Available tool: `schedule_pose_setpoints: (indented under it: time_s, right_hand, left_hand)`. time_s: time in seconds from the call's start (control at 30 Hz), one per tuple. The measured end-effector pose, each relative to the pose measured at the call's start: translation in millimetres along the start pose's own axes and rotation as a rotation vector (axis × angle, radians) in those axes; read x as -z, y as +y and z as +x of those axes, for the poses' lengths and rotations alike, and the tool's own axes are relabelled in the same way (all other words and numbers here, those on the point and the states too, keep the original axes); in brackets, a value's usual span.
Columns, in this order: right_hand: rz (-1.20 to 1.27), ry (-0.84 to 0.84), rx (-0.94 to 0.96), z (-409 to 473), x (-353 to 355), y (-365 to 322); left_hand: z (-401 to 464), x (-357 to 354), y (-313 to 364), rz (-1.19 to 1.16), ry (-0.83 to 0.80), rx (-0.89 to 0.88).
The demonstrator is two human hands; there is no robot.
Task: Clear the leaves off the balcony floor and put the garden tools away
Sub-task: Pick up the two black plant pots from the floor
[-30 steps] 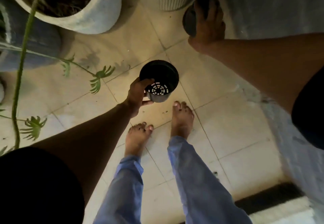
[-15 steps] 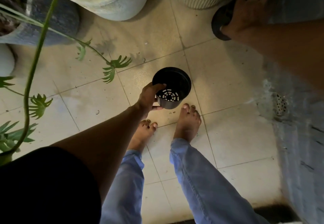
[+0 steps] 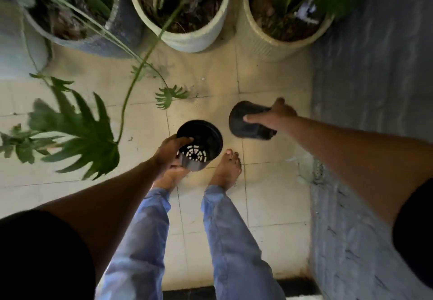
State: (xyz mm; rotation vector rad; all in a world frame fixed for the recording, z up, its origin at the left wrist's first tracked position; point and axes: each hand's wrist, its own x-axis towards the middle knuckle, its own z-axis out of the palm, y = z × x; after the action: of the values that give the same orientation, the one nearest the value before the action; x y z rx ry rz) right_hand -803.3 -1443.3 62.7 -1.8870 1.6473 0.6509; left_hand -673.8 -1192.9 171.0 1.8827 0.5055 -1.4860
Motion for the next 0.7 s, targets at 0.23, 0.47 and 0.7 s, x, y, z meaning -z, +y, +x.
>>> schedule_pose_setpoints:
  time_s: [0.23,0.47,0.7]
  right_hand:
    - [0.167,-0.721,-0.078,-112.1,103.4,-67.0]
    - [0.088,-0.938,-0.058,-163.4,80.5,-98.4]
    - [-0.053,-0.933,0.007,-209.5,5.2,-123.9]
  left_hand:
    - [-65.1,42.6,-35.3,-0.155,0.069,0.026]
    - [-95.5,80.8,-98.9,-0.309,0.130,0.091]
    - [-88.9,125.6,-180.5,-0.470,0.151,0.133]
